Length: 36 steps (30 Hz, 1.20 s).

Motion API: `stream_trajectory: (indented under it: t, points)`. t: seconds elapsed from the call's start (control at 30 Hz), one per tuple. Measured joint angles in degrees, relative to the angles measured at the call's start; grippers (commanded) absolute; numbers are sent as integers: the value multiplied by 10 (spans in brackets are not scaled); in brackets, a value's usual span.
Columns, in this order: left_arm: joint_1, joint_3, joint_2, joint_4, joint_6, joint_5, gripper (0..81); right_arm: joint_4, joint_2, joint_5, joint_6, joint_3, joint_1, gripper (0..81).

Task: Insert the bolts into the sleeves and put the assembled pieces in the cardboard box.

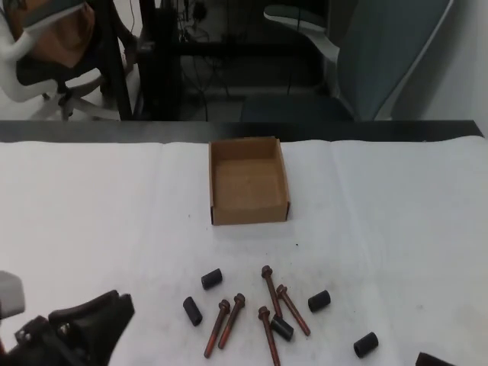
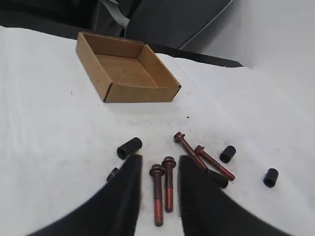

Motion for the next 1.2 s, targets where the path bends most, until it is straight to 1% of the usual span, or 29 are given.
stream_trajectory:
  t: [0.1, 0.2, 0.3, 0.33, 0.37, 0.43, 0.47, 0.5, 0.6, 0.63, 0.7, 0.77, 0.8, 0.9, 0.97, 1.03, 1.2]
  points:
    - [-46, -21, 20, 26, 4, -46, 354, -3, 0, -2, 31, 0, 0, 287]
    - [-82, -60, 67, 46, 23, -67, 354, -10, 0, -5, 74, 0, 0, 287]
    - [-107, -103, 147, 53, 50, -82, 354, -25, 17, -5, 109, 0, 6, 287]
    - [-112, -120, 176, 54, 58, -83, 374, -33, 30, -5, 119, 0, 9, 287]
    - [-114, -134, 201, 55, 64, -83, 423, -42, 46, -4, 127, -1, 13, 287]
    - [-119, -169, 267, 57, 69, -78, 561, -63, 86, 5, 140, -8, 23, 287]
    - [-120, -187, 294, 57, 71, -74, 659, -76, 111, 12, 143, -16, 29, 287]
    - [-120, -204, 326, 58, 73, -71, 700, -88, 132, 20, 145, -25, 34, 288]
    - [-121, -248, 400, 63, 74, -70, 700, -127, 214, 50, 141, -54, 50, 293]
    - [-121, -261, 418, 67, 74, -70, 700, -139, 247, 59, 140, -66, 54, 319]
    - [-121, -281, 444, 74, 75, -66, 700, -154, 309, 64, 140, -87, 60, 449]
    - [-121, -295, 460, 85, 77, -59, 700, -164, 391, 61, 157, -108, 62, 669]
    - [-121, -299, 463, 90, 77, -58, 700, -166, 429, 57, 168, -120, 62, 700]
    - [-121, -299, 465, 104, 77, -55, 700, -166, 532, 58, 199, -157, 63, 700]
    - [-121, -299, 465, 108, 77, -55, 700, -166, 594, 74, 207, -181, 63, 648]
    - [-121, -299, 465, 108, 79, -59, 700, -166, 650, 91, 210, -207, 63, 636]
    - [-125, -315, 472, 141, 149, -89, 700, -155, 767, 108, 208, -283, 63, 636]
